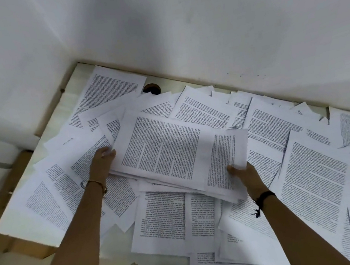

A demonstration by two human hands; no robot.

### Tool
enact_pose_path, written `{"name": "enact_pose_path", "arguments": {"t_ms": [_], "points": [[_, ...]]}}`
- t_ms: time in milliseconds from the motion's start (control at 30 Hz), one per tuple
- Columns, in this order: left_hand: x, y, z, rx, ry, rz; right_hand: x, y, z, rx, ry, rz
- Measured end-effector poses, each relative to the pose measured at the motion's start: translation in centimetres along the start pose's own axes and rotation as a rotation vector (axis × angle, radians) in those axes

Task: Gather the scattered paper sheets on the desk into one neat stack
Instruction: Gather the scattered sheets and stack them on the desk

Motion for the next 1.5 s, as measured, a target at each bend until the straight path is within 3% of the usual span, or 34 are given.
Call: {"name": "enact_pose_path", "arguments": {"t_ms": [233, 400, 600, 733, 800, 933, 1033, 1100, 1167, 1300, 1400, 1500], "points": [[-1.7, 2.0, 1.7, -0.184, -0.189, -0.116, -1.7, 0.1, 0.0, -0.005, -0.105, -0.128], [-2.7, 4.2, 1.3, -0.218, -0.307, -0.182, -3.0, 0.7, 0.1, -0.098, -0.097, -0.182], [-6.3, 4.2, 1.2, -0.210, -0.422, -0.210, -6.1, 1.1, -1.3, -0.022, 0.000, -0.240], [-6.6, 4.2, 2.5, -0.232, -0.305, -0.150, -6.4, 0.9, -0.4, -0.047, -0.031, -0.186], [-5.4, 3.6, 2.6, -0.224, -0.168, -0.040, -5.7, 0.6, 0.4, -0.093, -0.090, -0.097], [-3.4, 5.1, -0.5, 0.025, 0.574, 0.253, -5.9, 0.5, 2.3, -0.206, -0.346, -0.026], [-7.4, 7.4, 0.3, 0.049, 0.712, 0.066, -9.0, 1.6, 2.7, -0.241, -0.431, -0.176], [-10.1, 8.7, 1.0, 0.059, 0.722, -0.079, -11.1, 2.8, 2.7, -0.273, -0.369, -0.280], [-10.9, 9.1, 0.8, 0.075, 0.685, -0.108, -11.4, 3.0, 2.2, -0.233, -0.285, -0.311], [-9.4, 8.6, -0.9, 0.110, 0.576, -0.021, -6.8, 1.2, -1.7, 0.014, -0.095, -0.064], [-9.1, 8.8, -1.7, 0.143, 0.531, 0.037, -6.2, -0.1, -4.8, 0.136, 0.376, 0.063], [-10.0, 10.1, -1.6, 0.174, 0.495, 0.101, -8.4, -0.4, -4.9, 0.264, 0.887, 0.028]]}}
Point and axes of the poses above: each hand's wrist, its own y-axis away from the middle knuckle, its own x-axis out of the back of the hand, z = x × y, the point moved 9 cm from there along -y, towards the middle knuckle, and after that the axes turned 8 degrees about -x, right-handed, at the moved point
